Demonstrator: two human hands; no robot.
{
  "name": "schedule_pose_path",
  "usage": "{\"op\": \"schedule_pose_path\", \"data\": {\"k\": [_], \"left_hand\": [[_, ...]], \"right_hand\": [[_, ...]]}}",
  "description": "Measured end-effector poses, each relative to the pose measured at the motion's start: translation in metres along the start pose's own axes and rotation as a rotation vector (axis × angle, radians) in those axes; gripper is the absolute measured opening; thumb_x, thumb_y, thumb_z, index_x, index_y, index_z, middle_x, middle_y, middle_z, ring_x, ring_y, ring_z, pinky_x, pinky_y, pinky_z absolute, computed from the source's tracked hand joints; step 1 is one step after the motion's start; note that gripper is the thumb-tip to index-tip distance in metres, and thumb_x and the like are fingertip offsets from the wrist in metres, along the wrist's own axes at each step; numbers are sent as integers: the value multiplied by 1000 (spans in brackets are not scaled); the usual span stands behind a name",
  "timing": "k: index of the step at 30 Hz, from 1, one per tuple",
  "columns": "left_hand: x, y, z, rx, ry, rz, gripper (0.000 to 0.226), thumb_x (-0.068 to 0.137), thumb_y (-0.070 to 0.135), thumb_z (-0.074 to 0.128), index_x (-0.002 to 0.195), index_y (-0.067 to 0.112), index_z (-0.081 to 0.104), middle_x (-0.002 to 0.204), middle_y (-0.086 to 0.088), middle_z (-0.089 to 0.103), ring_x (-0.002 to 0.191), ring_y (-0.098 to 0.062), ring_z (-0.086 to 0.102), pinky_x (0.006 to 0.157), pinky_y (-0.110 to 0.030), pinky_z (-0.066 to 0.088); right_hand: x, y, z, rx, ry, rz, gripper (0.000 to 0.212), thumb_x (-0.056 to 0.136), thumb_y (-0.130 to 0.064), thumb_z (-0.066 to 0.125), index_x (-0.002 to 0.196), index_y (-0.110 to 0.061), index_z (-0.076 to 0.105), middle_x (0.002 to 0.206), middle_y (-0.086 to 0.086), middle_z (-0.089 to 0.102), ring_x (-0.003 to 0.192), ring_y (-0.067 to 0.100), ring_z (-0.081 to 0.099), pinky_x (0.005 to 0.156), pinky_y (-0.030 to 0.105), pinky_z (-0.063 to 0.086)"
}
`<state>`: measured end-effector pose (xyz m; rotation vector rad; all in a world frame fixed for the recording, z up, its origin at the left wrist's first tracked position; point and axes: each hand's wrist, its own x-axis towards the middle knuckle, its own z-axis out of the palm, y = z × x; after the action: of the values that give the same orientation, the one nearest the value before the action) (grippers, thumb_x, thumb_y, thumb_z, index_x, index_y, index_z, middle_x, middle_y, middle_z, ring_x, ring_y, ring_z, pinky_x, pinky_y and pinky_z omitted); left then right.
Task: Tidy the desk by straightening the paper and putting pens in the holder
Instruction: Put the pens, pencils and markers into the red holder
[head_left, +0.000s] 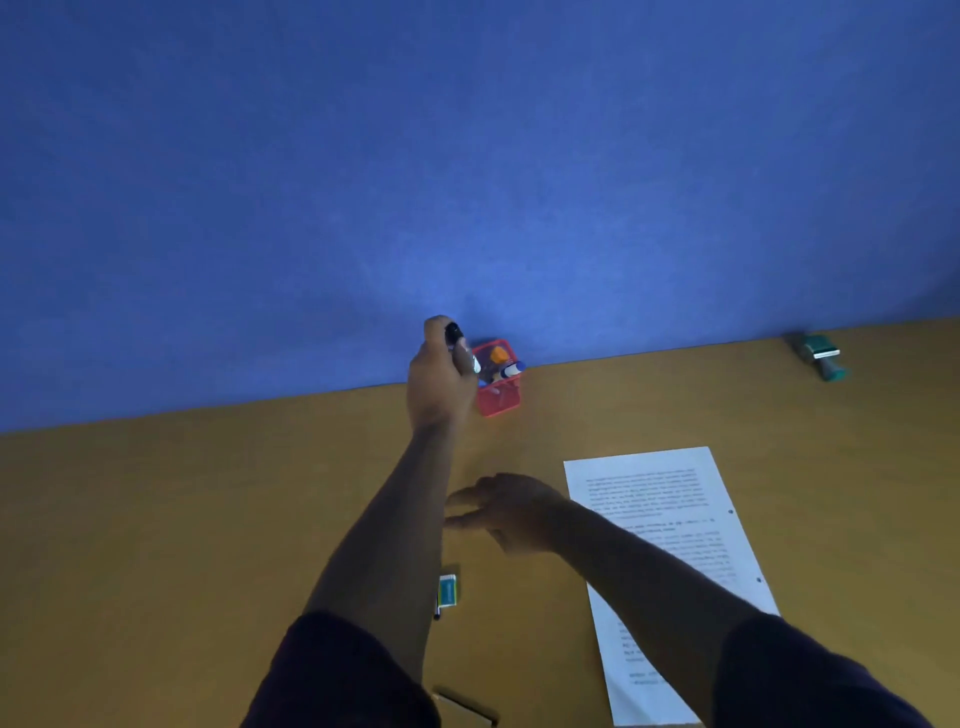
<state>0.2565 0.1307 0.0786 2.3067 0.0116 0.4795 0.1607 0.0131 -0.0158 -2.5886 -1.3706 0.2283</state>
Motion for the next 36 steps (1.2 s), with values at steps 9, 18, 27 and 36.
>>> {"op": "schedule_pose_path", "data": {"k": [9,18,27,36], "left_hand": [[1,-9,21,212,-227,-79,12,99,27,52,105,17,57,97,-7,71,93,-32,66,77,-45,56],[-1,-9,22,317,-223,-102,8,100,23,47,101,21,54,87,-4,66,85,-34,63,79,-44,53],[21,-9,21,160,-251,-251,19,93,13,55,98,22,70,98,-5,71,83,-27,63,66,-32,51],[15,-13,22,188,-251,-290,15,95,19,55,100,14,68,98,-8,69,85,-28,64,62,-31,44]], "right_hand": [[-2,12,-5,75,355,234,34,80,-3,63,112,-12,68,110,10,65,91,32,64,78,41,56],[0,86,-40,477,504,733,88,81,1,57,155,-25,16,158,2,30,138,26,40,104,34,42],[16,82,-37,593,495,730,74,86,-7,62,148,-32,31,133,5,61,119,24,60,95,44,54],[20,79,-33,583,487,712,69,91,-19,64,149,-32,28,134,5,61,119,24,61,96,44,54]]}}
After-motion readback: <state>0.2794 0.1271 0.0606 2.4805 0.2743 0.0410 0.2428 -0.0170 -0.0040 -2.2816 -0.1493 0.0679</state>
